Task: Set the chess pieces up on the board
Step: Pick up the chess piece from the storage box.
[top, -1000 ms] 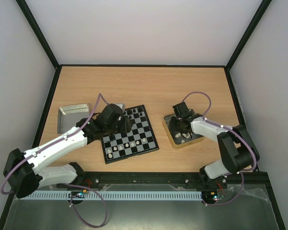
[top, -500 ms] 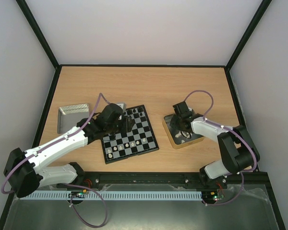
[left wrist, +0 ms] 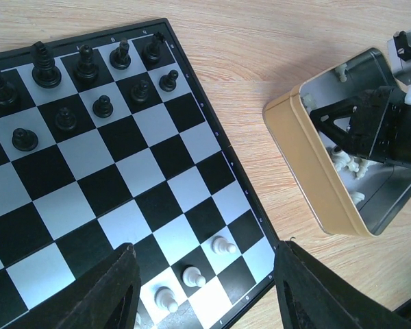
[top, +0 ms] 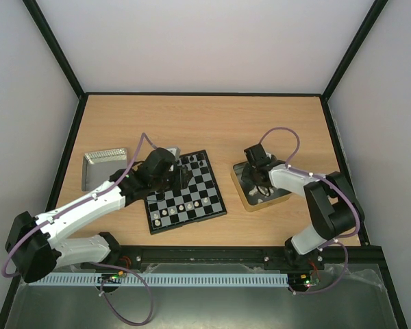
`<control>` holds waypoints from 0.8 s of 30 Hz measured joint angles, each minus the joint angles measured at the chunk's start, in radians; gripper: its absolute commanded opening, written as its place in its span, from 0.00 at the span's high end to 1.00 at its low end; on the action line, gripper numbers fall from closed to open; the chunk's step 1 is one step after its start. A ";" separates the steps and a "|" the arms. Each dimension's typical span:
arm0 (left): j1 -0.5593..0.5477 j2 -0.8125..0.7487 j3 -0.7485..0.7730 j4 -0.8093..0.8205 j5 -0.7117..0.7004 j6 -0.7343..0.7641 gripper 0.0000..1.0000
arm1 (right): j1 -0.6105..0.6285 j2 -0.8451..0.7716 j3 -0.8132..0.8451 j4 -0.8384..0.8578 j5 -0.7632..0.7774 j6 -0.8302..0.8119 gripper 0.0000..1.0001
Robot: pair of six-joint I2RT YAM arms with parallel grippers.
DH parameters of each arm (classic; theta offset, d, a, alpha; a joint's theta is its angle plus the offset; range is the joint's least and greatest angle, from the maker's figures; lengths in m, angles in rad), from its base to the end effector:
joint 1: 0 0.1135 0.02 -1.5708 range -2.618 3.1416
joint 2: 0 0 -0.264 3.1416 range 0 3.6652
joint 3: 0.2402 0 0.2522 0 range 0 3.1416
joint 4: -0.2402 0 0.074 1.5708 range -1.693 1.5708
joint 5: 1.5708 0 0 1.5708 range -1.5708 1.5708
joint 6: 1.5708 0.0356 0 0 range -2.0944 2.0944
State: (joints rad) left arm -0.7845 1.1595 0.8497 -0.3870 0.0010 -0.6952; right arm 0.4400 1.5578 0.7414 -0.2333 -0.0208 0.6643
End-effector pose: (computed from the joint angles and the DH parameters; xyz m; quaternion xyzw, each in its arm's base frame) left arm 0.1770 -0.1767 0.2676 0.0407 0.9051 -0.2857 0.3123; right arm 0.2554 0.1210 0.1450 0.1055 0.9604 0.1437 0.2140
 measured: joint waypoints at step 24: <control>0.184 0.000 0.093 0.236 0.397 -0.023 0.30 | 0.000 -0.571 -0.161 0.309 -0.434 -0.107 0.94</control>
State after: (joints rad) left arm -0.6003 1.1591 0.9424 -0.1509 0.3981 -0.7181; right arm 0.4397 0.9867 0.5804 0.0753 -0.4549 0.5571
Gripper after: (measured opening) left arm 0.703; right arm 0.125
